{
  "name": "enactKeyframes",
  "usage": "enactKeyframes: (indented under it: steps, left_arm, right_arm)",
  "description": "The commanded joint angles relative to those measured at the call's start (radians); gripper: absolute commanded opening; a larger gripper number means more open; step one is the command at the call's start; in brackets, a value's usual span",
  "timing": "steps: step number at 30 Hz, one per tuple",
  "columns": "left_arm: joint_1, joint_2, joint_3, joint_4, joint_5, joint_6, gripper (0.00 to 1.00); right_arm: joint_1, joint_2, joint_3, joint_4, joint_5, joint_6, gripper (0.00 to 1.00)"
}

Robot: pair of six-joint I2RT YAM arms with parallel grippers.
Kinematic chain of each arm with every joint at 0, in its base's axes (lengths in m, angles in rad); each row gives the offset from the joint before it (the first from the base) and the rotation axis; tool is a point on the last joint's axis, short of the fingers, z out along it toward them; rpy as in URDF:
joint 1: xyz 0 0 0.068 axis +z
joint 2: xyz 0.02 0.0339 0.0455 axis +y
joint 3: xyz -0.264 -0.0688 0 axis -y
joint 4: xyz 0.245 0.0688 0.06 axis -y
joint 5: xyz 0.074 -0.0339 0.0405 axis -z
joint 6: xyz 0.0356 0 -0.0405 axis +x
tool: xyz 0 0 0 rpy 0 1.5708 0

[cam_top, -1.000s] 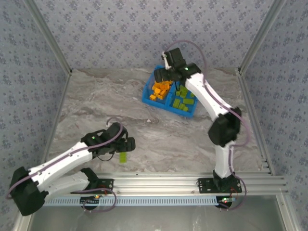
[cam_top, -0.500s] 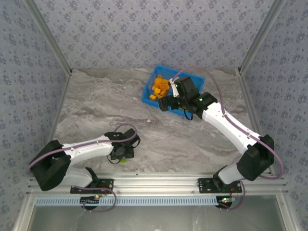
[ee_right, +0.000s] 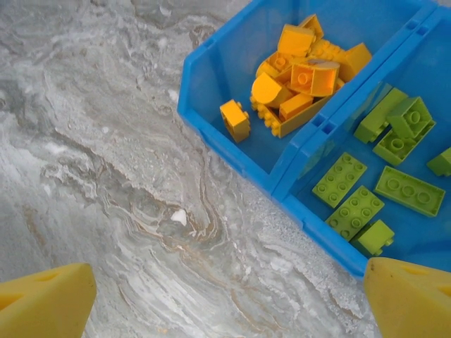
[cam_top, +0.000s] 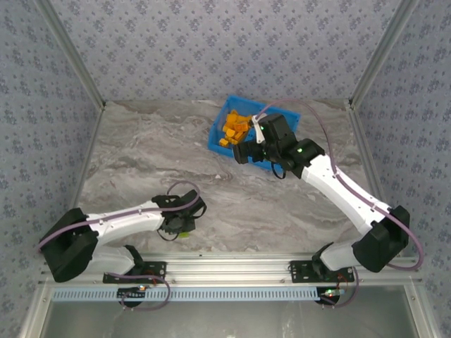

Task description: Sort the legos into containers by color

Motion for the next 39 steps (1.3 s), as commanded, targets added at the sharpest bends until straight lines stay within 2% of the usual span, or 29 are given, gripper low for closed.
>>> enactKeyframes:
  steps: [1,5,12,17,21,26,28,31,39]
  left_arm:
    - [-0.002,-0.042,0.158,-0.014,-0.066,0.094,0.24]
    - [0.028,0.069,0.391,0.011,-0.097,0.276,0.24]
    - [0.076,0.439,0.882,0.103,-0.079,0.553,0.24]
    - [0.114,0.714,1.226,0.135,0.007,0.645,0.24]
    - [0.121,0.946,1.578,0.053,0.083,0.702,0.24]
    - [0.123,1.157,1.858,0.04,0.144,0.723,0.26]
    - [0.122,1.222,1.931,0.04,0.15,0.717,0.31]
    - [0.124,1.272,1.97,0.048,0.182,0.694,0.44]
    - [0.111,1.185,1.966,0.039,0.229,0.722,0.82]
  right_arm:
    - [0.002,-0.08,0.004,-0.001,0.042,0.023,1.0]
    - [0.002,-0.153,-0.017,-0.012,0.065,0.031,1.0]
    - [-0.001,-0.28,-0.059,-0.07,0.126,0.06,1.0]
    - [-0.01,-0.374,-0.101,-0.126,0.202,0.078,1.0]
    - [-0.016,-0.435,-0.125,-0.184,0.228,0.094,1.0]
    - [-0.024,-0.488,-0.193,-0.207,0.237,0.115,1.0]
    - [-0.026,-0.494,-0.193,-0.215,0.242,0.116,1.0]
    - [-0.03,-0.498,-0.194,-0.218,0.246,0.111,1.0]
    - [-0.066,-0.492,-0.253,-0.195,0.335,0.153,1.0]
